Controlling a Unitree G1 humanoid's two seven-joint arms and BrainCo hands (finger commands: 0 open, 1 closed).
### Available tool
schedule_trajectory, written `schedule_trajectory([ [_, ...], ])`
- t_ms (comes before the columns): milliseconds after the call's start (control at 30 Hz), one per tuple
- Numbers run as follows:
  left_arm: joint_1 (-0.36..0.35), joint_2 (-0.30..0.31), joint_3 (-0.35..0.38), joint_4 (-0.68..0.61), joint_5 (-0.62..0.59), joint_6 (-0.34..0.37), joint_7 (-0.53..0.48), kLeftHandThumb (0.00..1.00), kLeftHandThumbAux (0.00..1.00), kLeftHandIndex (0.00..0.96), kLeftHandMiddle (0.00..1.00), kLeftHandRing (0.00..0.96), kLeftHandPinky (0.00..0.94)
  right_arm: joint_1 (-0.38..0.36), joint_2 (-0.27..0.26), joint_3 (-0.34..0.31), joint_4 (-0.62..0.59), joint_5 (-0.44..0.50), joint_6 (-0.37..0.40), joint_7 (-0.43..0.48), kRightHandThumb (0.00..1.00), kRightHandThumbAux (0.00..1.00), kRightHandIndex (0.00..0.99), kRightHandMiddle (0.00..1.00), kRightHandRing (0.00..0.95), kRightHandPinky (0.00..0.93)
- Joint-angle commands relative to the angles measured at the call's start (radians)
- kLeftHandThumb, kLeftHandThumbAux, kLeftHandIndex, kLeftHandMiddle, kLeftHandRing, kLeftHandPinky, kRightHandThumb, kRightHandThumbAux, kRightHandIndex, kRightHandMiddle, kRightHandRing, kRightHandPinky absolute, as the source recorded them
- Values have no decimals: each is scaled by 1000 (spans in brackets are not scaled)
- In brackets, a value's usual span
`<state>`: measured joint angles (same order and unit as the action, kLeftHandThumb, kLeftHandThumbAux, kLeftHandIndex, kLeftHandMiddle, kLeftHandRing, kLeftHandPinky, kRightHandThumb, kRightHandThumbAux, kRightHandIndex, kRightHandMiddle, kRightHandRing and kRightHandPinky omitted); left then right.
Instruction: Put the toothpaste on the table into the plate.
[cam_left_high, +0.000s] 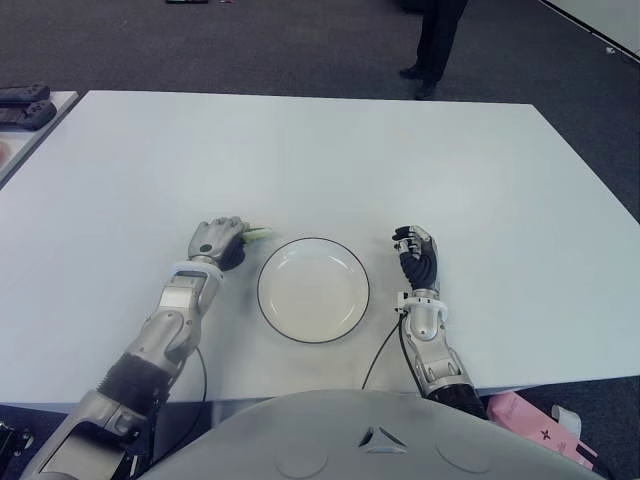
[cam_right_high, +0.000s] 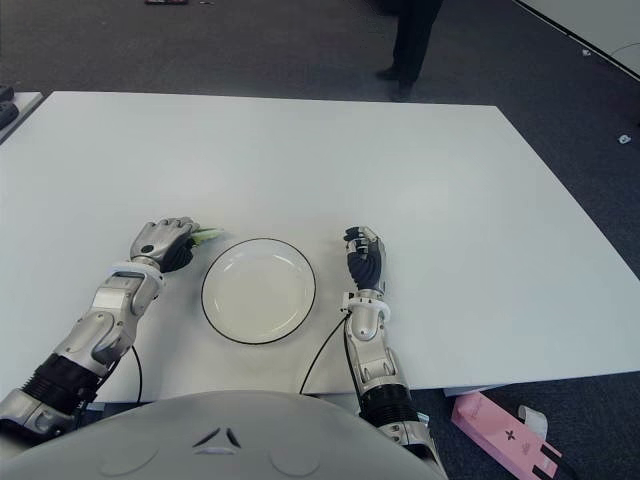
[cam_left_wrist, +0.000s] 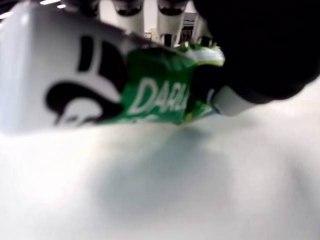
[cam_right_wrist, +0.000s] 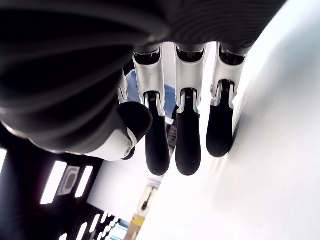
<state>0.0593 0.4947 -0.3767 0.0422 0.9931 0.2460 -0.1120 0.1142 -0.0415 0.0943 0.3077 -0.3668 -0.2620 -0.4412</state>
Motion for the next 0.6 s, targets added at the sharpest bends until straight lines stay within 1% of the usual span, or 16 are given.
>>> schedule_trajectory([
  [33, 82, -22, -17, 95, -98, -11, -67, 718, 704, 443, 799, 800, 812, -2, 1, -7, 14, 6, 4, 2, 832, 694, 394, 478, 487, 491],
  [200, 78, -48, 24, 108, -180, -21, -61, 717, 705, 442, 810, 804, 812, -4, 0, -7, 23, 11, -17, 2, 831, 696, 389, 479, 484, 468],
  [367, 73, -59, 43, 121, -221, -27, -43, 717, 706, 442, 828, 819, 833, -5, -1, -8, 30, 11, -25, 1, 832, 695, 394, 475, 477, 448],
  [500, 70, -75, 62, 138, -243, -41, 4, 718, 706, 442, 847, 840, 861, -7, -2, -10, 35, 10, -22, 1, 834, 693, 404, 470, 472, 451],
  [600, 66, -90, 88, 145, -267, -54, 57, 719, 706, 441, 856, 850, 867, -9, -2, -10, 39, 12, -23, 3, 834, 692, 407, 469, 476, 479],
])
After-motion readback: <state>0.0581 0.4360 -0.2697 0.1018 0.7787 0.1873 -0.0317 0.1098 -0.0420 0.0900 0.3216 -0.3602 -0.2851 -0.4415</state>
